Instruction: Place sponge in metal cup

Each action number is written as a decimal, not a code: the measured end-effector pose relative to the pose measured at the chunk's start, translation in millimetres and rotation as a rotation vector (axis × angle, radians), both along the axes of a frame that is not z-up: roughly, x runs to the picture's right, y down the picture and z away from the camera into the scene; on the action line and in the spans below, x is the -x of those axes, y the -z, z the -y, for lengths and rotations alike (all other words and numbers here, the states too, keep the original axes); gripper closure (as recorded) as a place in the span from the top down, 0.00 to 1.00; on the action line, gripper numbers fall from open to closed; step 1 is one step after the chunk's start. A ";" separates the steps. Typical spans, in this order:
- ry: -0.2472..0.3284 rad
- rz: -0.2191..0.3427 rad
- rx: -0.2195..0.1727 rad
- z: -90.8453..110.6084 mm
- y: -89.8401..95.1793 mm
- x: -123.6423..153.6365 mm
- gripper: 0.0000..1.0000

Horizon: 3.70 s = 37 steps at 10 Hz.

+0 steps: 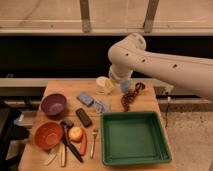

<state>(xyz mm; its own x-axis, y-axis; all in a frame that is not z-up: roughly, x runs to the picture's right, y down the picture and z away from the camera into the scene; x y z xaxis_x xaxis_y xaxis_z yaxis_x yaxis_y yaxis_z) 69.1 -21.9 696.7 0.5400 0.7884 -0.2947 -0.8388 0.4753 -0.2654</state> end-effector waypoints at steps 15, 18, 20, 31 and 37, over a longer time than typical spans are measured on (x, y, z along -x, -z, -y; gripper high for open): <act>0.528 0.051 0.217 -33.8 -86.9 208.1 0.80; 0.585 0.026 0.275 -47.4 -104.7 212.9 0.80; 0.582 0.024 0.276 -47.2 -105.0 211.1 0.80; 0.479 -0.012 0.296 -43.0 -155.4 204.8 0.80; 0.374 0.054 0.269 -41.2 -167.0 197.0 0.80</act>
<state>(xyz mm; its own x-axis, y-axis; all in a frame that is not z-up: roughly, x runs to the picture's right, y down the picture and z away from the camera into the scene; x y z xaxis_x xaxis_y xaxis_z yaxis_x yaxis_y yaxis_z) -128.0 19.3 863.7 0.7929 0.4360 -0.4257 -0.6044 0.6511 -0.4590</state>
